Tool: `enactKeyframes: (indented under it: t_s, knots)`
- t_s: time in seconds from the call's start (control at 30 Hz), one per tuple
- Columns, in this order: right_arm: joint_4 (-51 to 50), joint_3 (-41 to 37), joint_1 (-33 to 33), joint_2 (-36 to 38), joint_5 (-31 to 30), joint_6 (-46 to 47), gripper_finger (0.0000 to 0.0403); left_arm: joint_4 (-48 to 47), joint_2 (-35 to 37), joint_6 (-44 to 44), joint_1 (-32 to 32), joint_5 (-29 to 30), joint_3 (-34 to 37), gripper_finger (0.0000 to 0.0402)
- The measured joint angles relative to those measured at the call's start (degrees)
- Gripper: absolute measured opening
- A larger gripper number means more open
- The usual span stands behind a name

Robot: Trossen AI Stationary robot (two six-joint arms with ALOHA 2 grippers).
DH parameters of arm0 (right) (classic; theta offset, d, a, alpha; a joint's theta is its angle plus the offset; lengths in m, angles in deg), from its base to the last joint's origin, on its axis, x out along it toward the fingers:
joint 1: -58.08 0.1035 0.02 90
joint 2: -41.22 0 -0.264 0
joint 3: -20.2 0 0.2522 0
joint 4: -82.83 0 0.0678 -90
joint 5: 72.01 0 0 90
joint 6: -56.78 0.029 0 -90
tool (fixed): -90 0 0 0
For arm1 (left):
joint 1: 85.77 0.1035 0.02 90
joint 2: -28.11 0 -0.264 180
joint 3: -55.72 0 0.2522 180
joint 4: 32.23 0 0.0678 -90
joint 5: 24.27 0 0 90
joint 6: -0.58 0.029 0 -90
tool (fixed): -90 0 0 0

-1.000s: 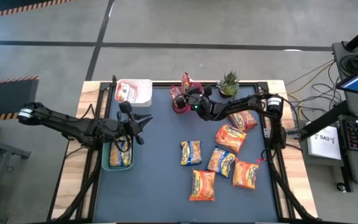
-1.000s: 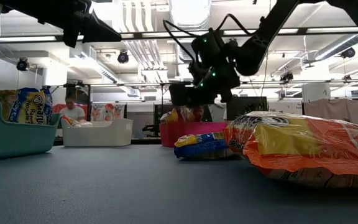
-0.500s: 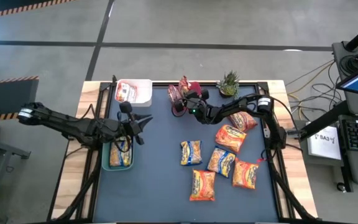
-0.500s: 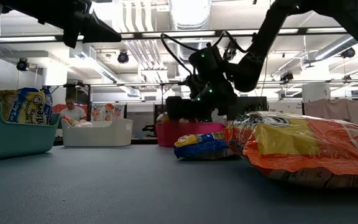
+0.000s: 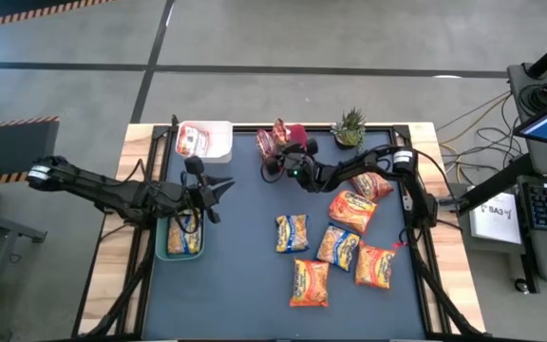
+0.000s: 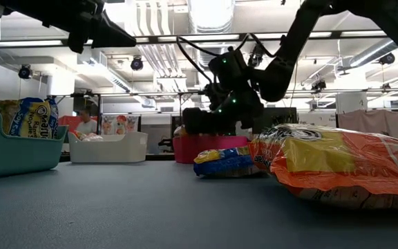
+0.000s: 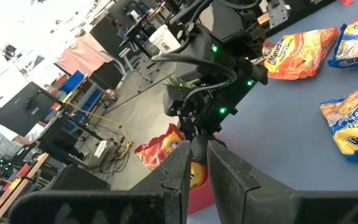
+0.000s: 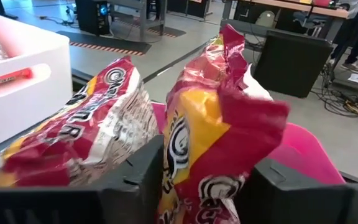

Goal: Sort Maruchan noodles
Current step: Put the red noodle pack into the red bin

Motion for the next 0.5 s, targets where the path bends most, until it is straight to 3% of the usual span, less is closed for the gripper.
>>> enactKeyframes:
  t_s: [0.23,0.5]
  knots:
    - [-3.3,0.0,1.0,2.2,0.3,-0.3,0.0184,0.0,0.0,0.0,0.0,0.0,0.0,0.0038]
    - [-6.2,0.0,1.6,5.3,3.4,-1.1,0.0172,0.1,0.0,0.0,0.0,-0.2,0.0,0.0038]
